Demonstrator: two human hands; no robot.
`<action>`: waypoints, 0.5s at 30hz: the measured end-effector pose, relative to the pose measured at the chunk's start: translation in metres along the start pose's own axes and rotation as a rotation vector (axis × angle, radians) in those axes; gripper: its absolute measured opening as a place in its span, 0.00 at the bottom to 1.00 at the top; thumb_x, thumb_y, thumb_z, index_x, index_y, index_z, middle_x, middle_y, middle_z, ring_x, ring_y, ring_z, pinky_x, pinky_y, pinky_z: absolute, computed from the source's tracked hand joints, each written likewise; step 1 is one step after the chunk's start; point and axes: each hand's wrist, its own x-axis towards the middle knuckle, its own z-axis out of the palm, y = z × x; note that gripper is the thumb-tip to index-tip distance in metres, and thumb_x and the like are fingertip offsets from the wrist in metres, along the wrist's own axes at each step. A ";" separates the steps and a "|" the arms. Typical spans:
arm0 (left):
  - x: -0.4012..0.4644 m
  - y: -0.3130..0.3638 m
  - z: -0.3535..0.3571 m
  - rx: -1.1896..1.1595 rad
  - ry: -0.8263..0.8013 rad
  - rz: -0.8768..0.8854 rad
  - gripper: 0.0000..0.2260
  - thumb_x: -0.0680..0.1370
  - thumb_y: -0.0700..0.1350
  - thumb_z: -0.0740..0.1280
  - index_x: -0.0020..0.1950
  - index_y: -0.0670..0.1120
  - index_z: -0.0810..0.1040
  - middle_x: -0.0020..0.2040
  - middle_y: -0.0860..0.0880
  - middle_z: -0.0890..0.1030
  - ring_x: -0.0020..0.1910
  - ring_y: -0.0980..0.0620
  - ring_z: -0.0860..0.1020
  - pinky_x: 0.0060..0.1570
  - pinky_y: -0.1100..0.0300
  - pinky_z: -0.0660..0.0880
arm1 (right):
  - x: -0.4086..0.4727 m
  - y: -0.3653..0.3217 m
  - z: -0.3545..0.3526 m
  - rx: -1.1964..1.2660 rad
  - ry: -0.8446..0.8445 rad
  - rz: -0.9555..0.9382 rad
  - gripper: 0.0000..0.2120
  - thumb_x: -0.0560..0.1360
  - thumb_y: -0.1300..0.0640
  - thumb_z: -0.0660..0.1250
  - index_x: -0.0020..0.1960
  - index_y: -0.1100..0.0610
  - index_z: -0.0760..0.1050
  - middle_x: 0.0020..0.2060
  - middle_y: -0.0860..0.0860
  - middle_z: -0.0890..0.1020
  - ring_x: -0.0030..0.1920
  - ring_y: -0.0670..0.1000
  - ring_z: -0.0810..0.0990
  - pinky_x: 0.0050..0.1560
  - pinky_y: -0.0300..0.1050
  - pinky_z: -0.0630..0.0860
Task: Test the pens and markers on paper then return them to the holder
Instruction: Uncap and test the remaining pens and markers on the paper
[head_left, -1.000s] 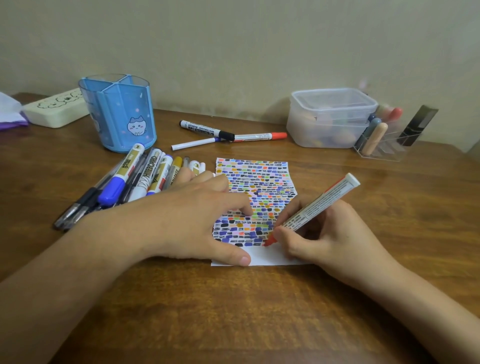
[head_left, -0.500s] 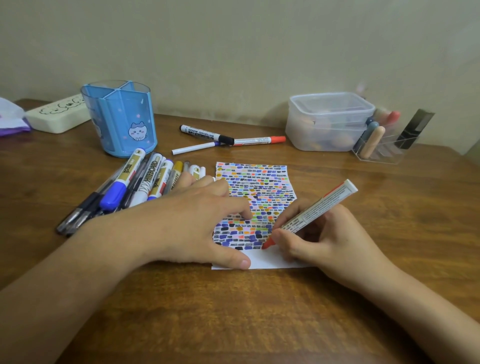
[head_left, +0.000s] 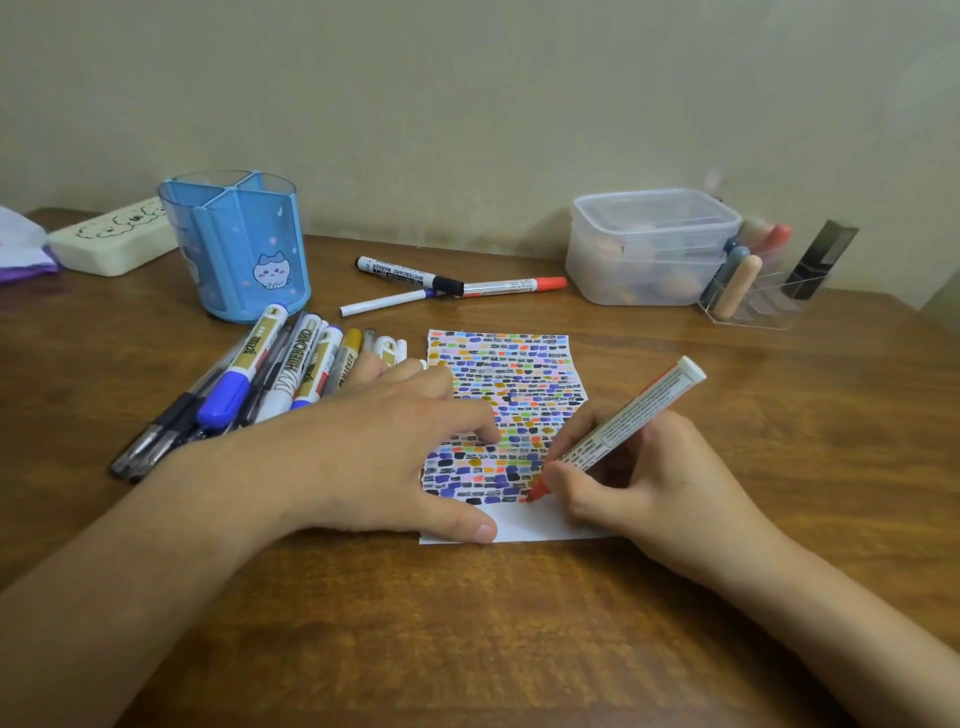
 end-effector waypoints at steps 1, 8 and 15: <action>0.000 0.000 0.000 0.001 0.000 0.000 0.30 0.69 0.74 0.63 0.68 0.67 0.63 0.53 0.60 0.64 0.45 0.60 0.53 0.49 0.57 0.52 | -0.001 0.000 0.000 0.023 -0.011 -0.001 0.02 0.72 0.55 0.74 0.42 0.51 0.81 0.37 0.50 0.86 0.38 0.52 0.85 0.43 0.60 0.81; 0.000 0.000 0.001 -0.003 -0.002 0.002 0.29 0.69 0.74 0.63 0.67 0.68 0.63 0.52 0.61 0.63 0.46 0.60 0.54 0.48 0.57 0.52 | 0.000 0.000 0.000 -0.008 0.000 0.010 0.03 0.70 0.57 0.74 0.41 0.52 0.81 0.36 0.50 0.86 0.38 0.51 0.85 0.43 0.58 0.81; 0.001 -0.002 0.001 0.009 0.012 0.011 0.29 0.69 0.74 0.63 0.67 0.68 0.63 0.52 0.61 0.64 0.47 0.60 0.54 0.48 0.57 0.52 | -0.001 -0.001 0.000 -0.019 -0.005 -0.004 0.03 0.70 0.54 0.75 0.41 0.51 0.81 0.36 0.49 0.86 0.38 0.50 0.84 0.43 0.57 0.81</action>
